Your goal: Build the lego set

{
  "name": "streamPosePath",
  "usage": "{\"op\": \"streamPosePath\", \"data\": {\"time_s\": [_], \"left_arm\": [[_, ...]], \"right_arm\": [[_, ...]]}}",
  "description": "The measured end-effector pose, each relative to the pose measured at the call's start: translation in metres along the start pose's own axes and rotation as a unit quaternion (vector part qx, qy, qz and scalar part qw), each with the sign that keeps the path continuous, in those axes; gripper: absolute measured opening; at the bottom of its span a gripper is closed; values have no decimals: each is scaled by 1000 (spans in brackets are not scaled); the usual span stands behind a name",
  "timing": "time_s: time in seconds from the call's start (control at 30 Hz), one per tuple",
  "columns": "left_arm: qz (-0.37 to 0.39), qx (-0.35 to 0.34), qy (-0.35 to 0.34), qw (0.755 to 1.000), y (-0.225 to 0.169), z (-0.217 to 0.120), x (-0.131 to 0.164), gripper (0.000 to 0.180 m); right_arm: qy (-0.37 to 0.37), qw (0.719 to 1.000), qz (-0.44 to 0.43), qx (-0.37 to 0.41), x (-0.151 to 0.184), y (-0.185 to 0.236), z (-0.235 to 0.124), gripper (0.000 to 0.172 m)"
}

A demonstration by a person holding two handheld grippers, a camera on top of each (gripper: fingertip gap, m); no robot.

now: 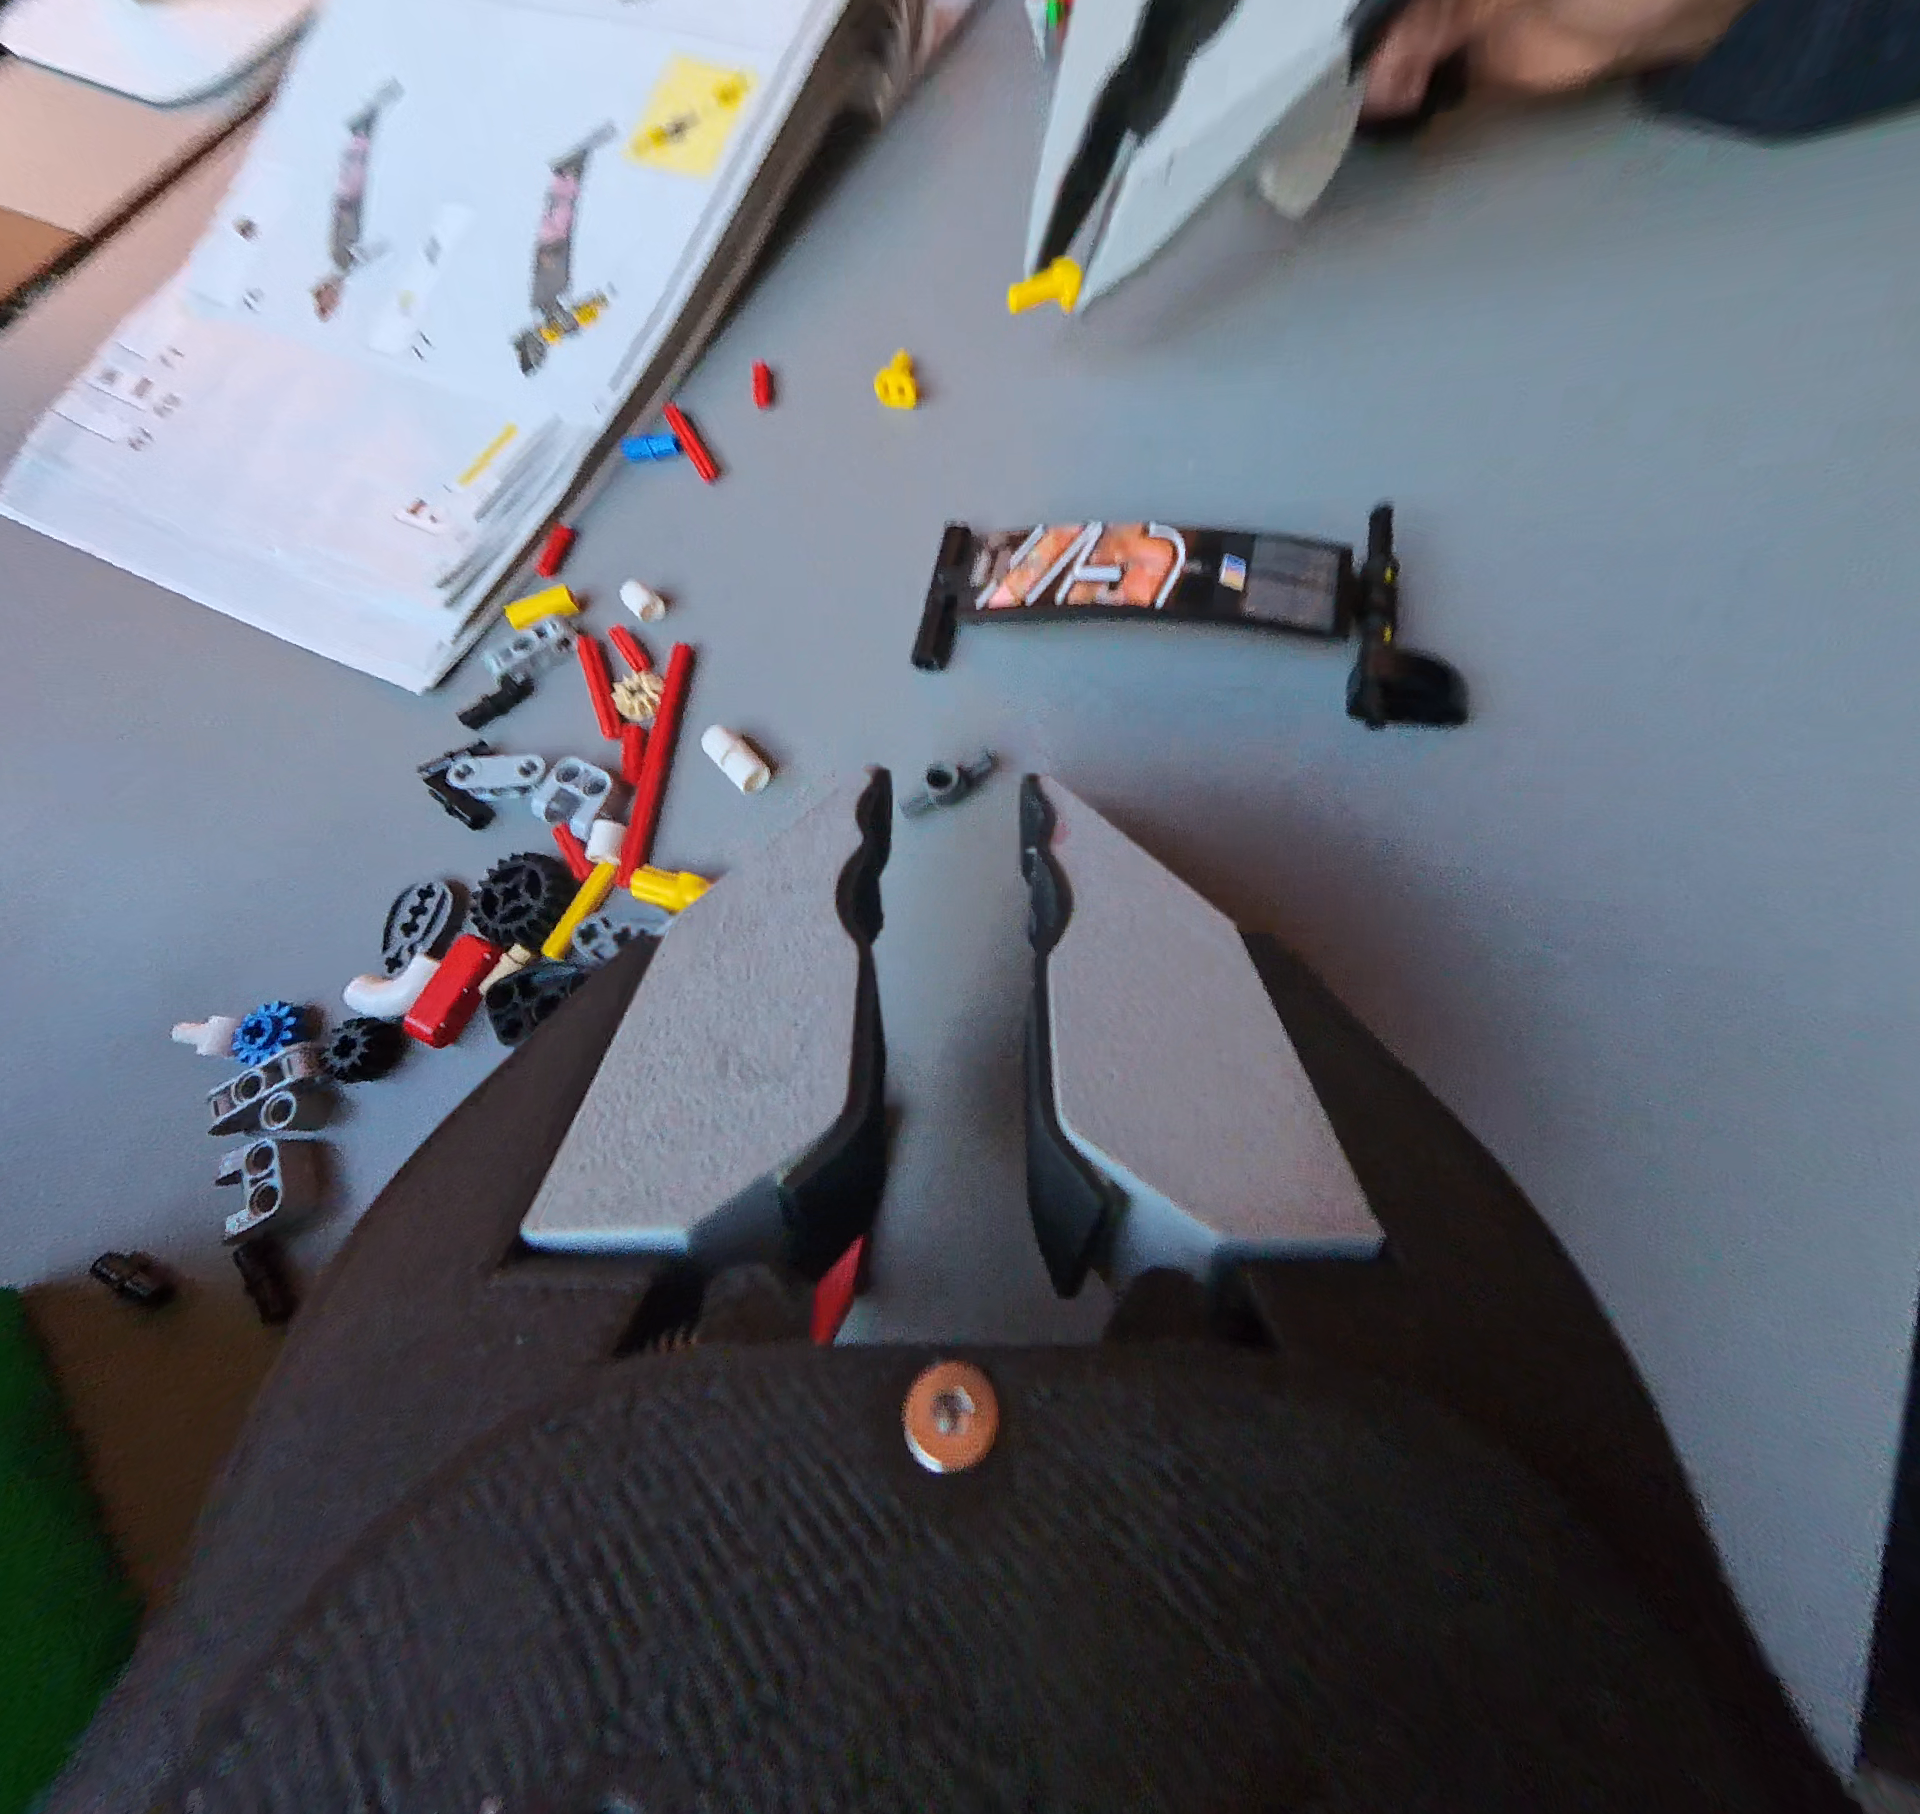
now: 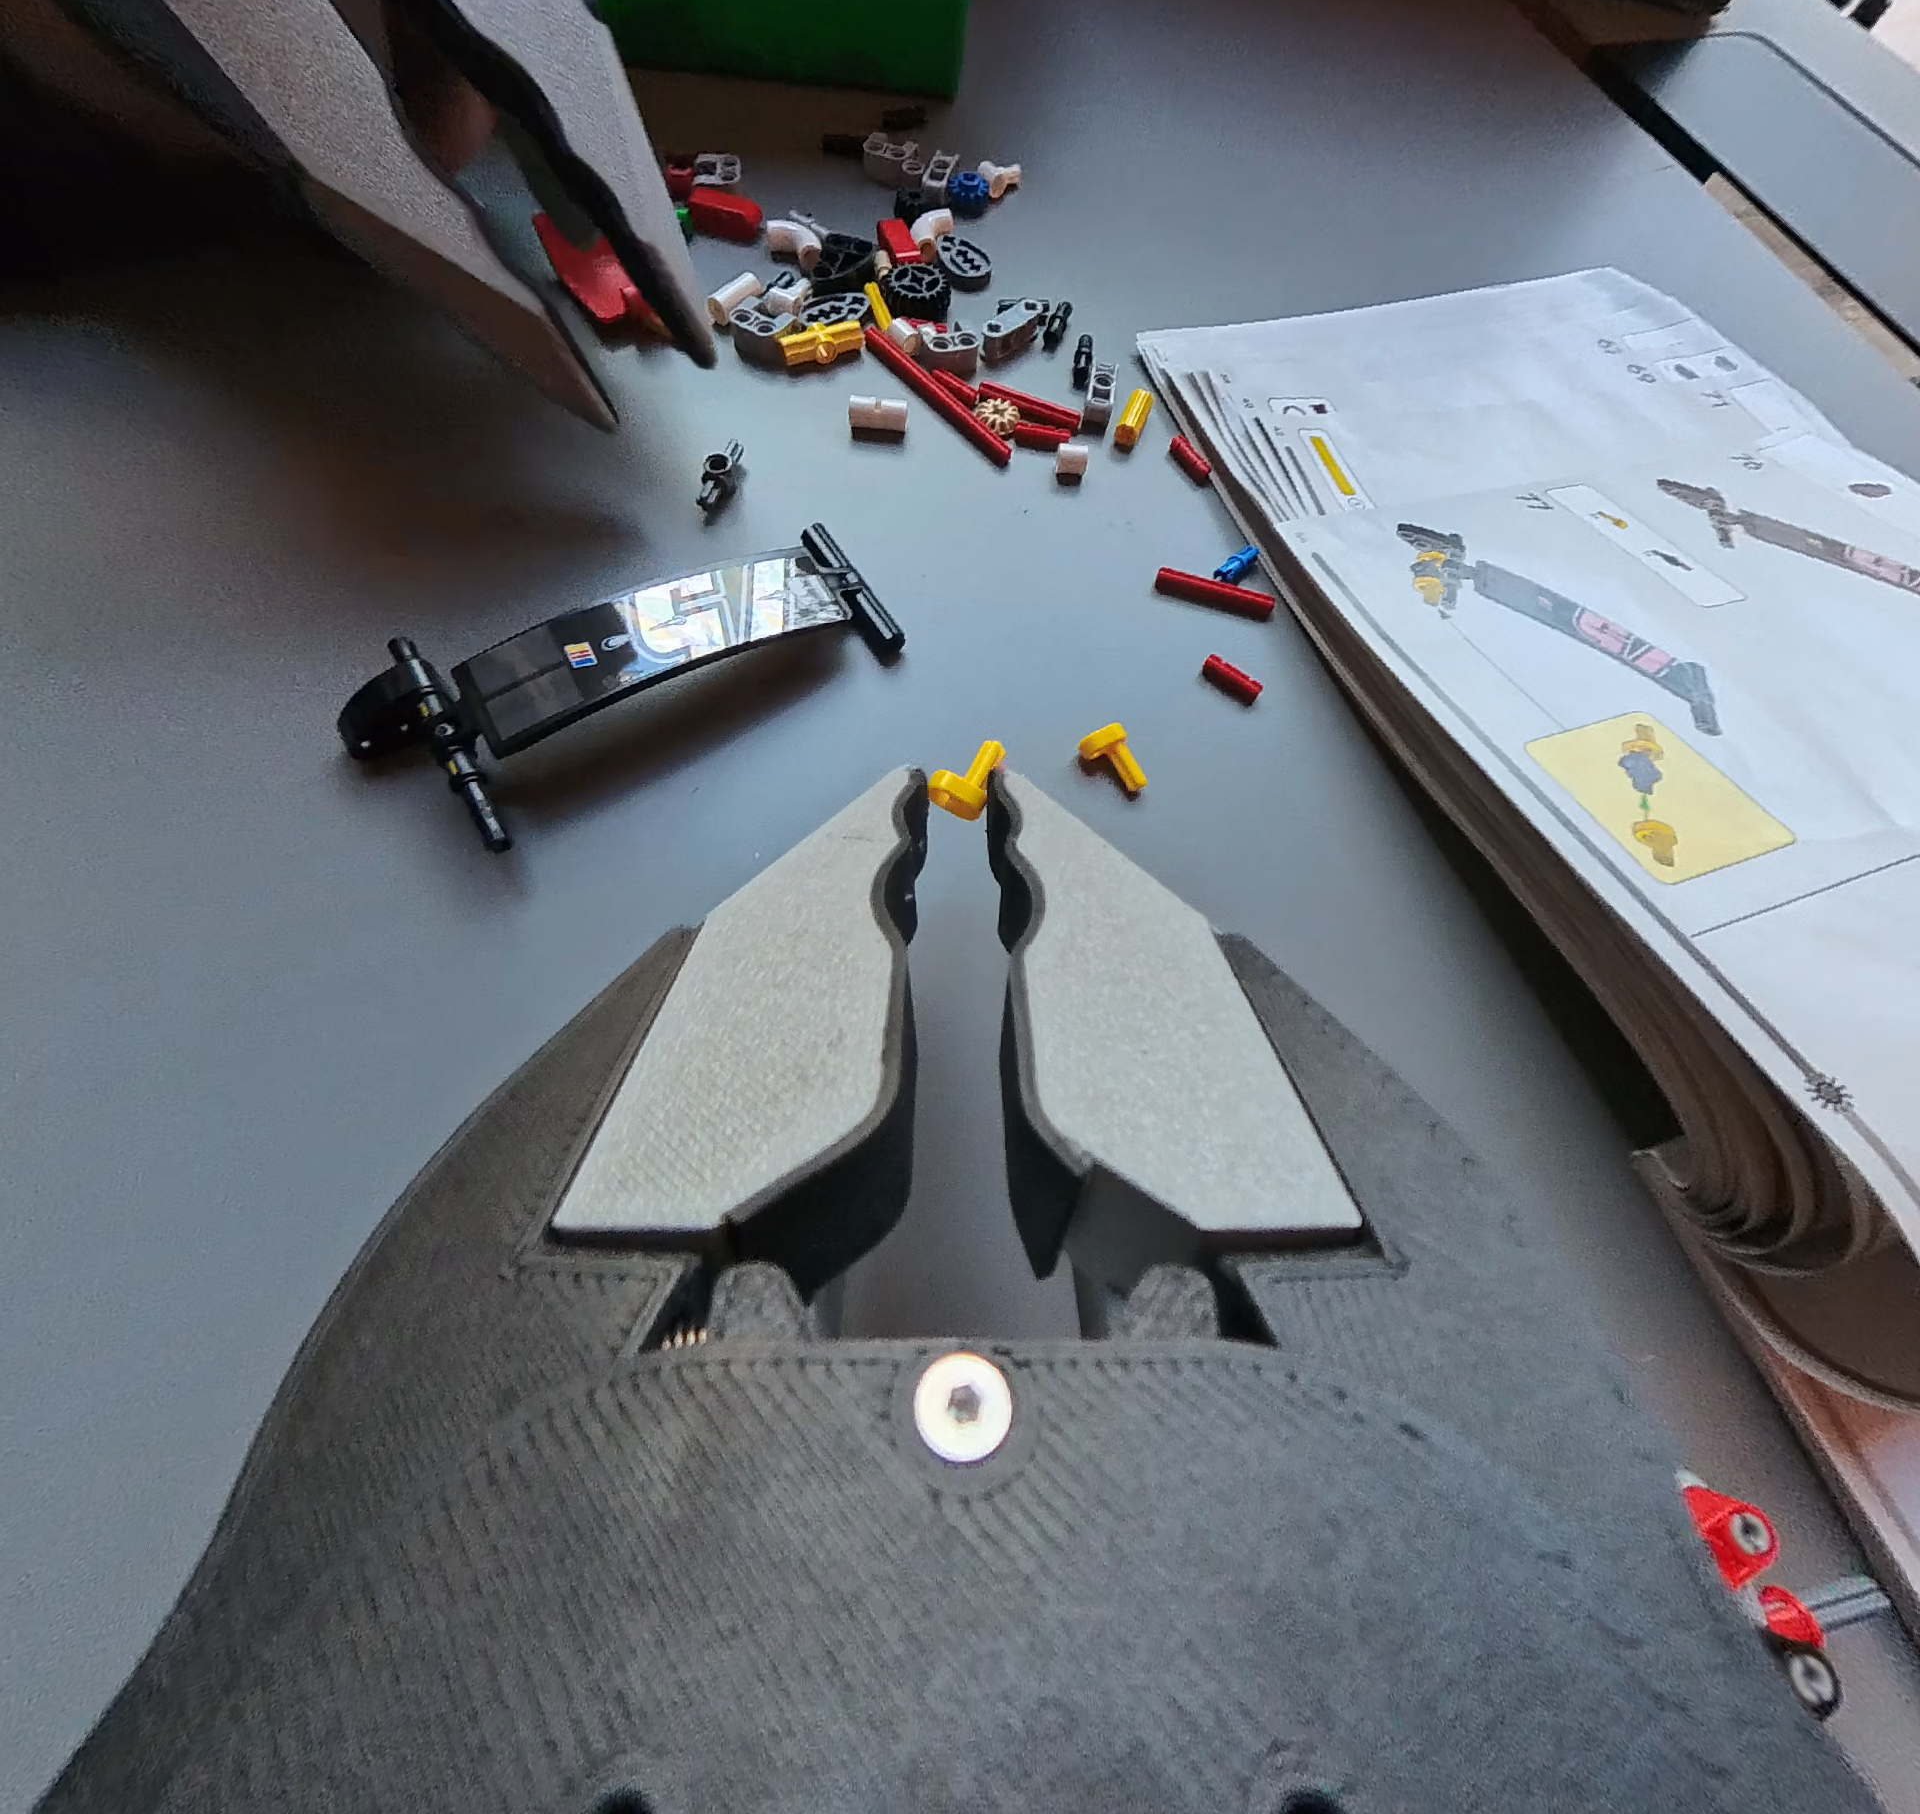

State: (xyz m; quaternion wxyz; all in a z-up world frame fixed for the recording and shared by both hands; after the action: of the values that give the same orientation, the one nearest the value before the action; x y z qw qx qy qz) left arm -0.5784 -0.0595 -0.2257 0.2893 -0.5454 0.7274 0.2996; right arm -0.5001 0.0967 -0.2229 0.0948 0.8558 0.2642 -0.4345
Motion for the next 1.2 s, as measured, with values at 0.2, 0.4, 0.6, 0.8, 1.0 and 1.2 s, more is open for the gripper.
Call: {"op": "streamPosePath", "data": {"time_s": [0.2,0.4,0.6,0.8,1.0,1.2], "left_arm": [[120,11,86,989,2,15,3,28],[141,78,109,981,6,22,-1,19],[57,132,90,986,6,26,1,6],[-3,70,35,997,17,10,-21,5],[-35,101,-19,994,-5,22,-76,5],[16,118,7,993,-31,55,-88,5]], "right_arm": [[24,999,-8,-28,8,12,-1,8],[60,996,-45,-53,18,29,0,9],[81,993,-48,-76,24,35,0,9],[84,988,-2,-129,26,34,-2,10],[83,986,-12,-143,26,38,-3,18],[53,990,-26,-128,24,36,-12,25]]}}
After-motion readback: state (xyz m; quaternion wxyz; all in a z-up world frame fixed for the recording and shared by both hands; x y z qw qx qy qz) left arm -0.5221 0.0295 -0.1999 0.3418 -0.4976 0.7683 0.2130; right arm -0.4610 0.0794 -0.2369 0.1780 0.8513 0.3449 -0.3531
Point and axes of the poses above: each gripper's, where its closed fingertips meet, z out along the fingers, x out of its underside, y = z × x across the jaws, the point moved 4 cm from there along -z, back along the fingers, and after that the axes turned 5 degrees about y, right-handed, at the moved point
